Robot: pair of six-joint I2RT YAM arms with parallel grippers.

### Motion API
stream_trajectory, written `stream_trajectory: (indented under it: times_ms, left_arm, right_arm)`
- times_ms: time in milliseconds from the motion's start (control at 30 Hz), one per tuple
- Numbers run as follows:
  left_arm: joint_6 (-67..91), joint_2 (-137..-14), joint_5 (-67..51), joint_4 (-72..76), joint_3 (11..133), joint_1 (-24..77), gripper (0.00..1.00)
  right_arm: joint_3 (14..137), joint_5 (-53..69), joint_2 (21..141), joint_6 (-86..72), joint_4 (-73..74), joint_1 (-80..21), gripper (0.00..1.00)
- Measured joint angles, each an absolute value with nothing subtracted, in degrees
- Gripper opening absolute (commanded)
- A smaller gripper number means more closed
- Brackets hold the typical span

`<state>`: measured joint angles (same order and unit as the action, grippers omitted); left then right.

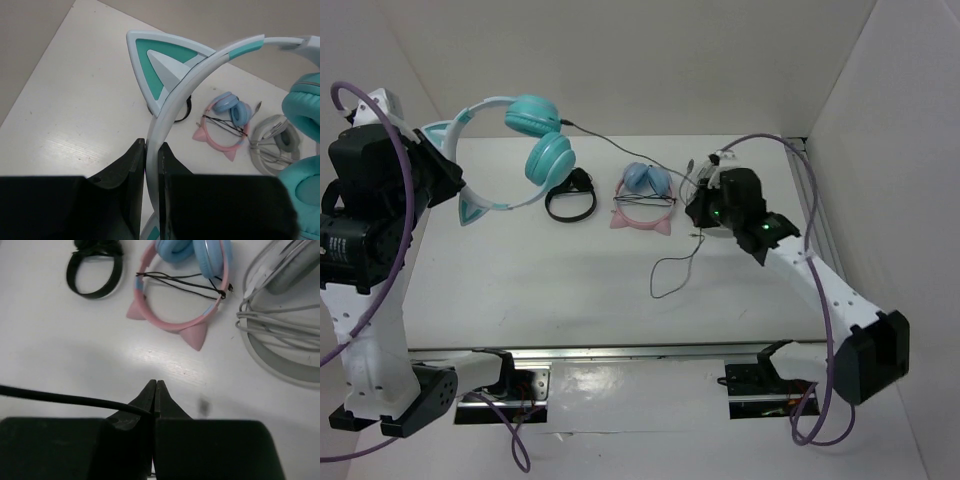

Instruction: Wrap the headphones

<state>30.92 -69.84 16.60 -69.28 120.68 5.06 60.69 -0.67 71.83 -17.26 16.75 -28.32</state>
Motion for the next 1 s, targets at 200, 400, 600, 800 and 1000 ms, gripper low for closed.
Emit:
stream_trajectory:
  times_ms: [200, 400, 600, 800, 1000]
  left_arm:
    - [29.8, -70.4, 17.3, -71.7, 121.6, 5.1, 0.00]
    - [29.9, -70.2, 16.3, -71.5, 119.8, 5.1, 0.00]
    - [29.5, -70.3, 15.8, -71.8, 119.1, 5.1, 0.00]
    - [28.6, -69.5, 15.7, -71.6, 119.1, 5.1, 0.00]
    - [28.6, -69.2, 14.5, -71.8, 120.0, 5.1, 0.00]
  right_arm:
    - [71.0, -6.3, 73.6, -14.3, 21.1, -31.3, 0.00]
    - [68.5, 6.1, 73.9, -13.0, 17.1, -27.9, 0.00]
    - [67.9, 14.9, 73.8, -13.8, 15.7, -36.8, 0.00]
    - [73.5, -7.5, 73.4, -12.0, 19.8, -52.7, 0.00]
    - [70.8, 1.2, 66.9, -8.8, 17.8, -45.3, 0.00]
